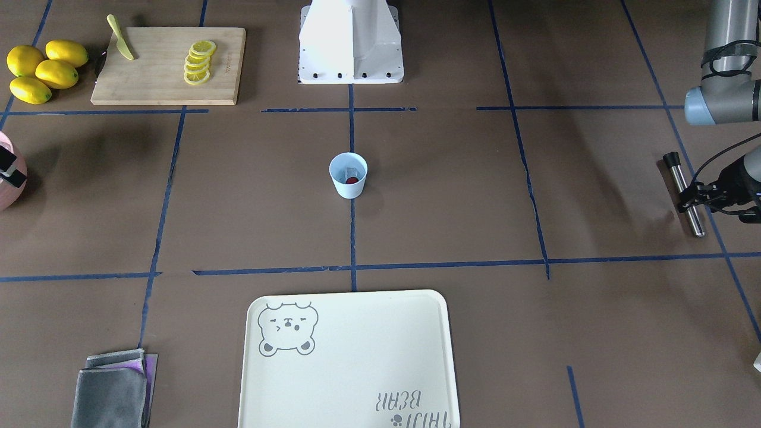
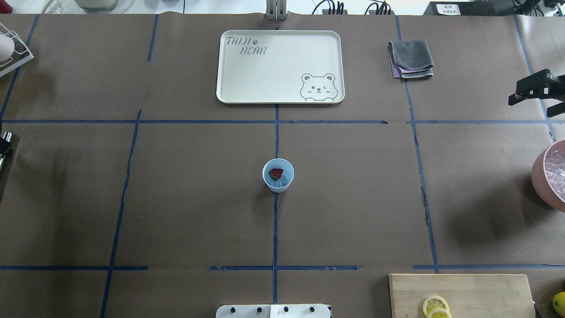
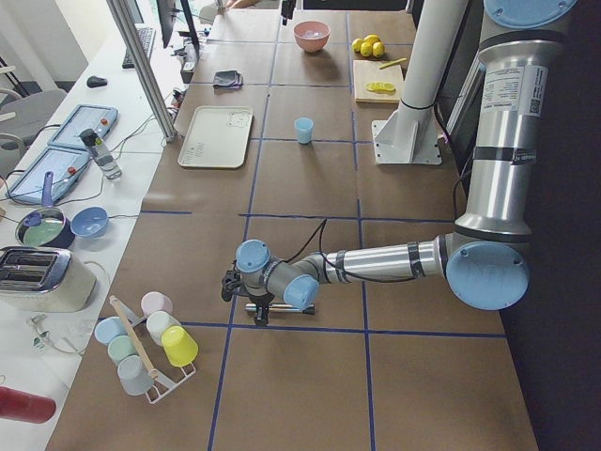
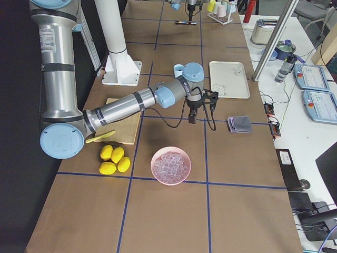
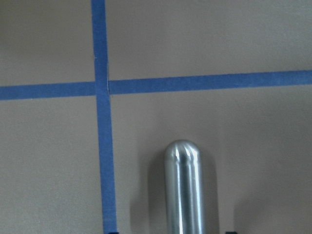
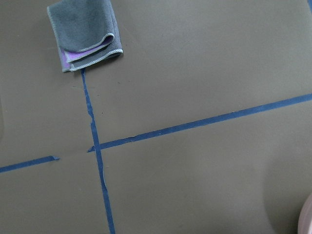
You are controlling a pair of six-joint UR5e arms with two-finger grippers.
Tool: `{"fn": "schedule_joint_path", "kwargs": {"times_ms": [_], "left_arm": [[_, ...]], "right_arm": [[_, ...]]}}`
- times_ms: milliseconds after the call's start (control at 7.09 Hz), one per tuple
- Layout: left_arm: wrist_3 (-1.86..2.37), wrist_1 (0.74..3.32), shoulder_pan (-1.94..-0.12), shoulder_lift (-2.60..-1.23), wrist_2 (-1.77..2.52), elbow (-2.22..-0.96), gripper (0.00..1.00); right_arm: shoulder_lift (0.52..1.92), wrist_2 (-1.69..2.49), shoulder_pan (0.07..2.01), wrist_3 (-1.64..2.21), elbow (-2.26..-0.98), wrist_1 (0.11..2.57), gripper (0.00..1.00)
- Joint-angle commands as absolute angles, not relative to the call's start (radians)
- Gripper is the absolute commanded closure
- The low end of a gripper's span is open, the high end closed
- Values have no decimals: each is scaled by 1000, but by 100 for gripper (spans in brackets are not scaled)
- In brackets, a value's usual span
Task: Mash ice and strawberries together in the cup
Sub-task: 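Grasp the steel pestle upright with the left gripper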
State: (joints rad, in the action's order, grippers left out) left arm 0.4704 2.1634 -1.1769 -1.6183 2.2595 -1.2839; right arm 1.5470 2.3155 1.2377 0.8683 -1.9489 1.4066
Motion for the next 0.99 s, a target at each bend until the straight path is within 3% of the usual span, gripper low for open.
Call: {"fn": "schedule_joint_path", "kwargs": {"times_ms": [0, 423, 564, 705, 846], "left_arm": [[471, 2163, -1175, -1620, 2260, -1282, 43], [471, 2161, -1170, -1621, 2260, -1281, 53], [471, 2161, -1167, -1621, 2260, -1281, 63], [472, 2161, -1166, -1621, 2260, -1281, 88], [472, 2161, -1166, -1621, 2260, -1285, 100]], "right_arm": [[1549, 2316, 1238, 868, -1951, 1407, 0], [1549, 2316, 1239, 868, -1954, 1407, 0], [1551, 2318, 1241, 868, -1954, 1407, 0], [1551, 2325, 1246, 868, -1956, 1407, 0], [1551, 2333, 1253, 868, -1956, 1408, 0]]}}
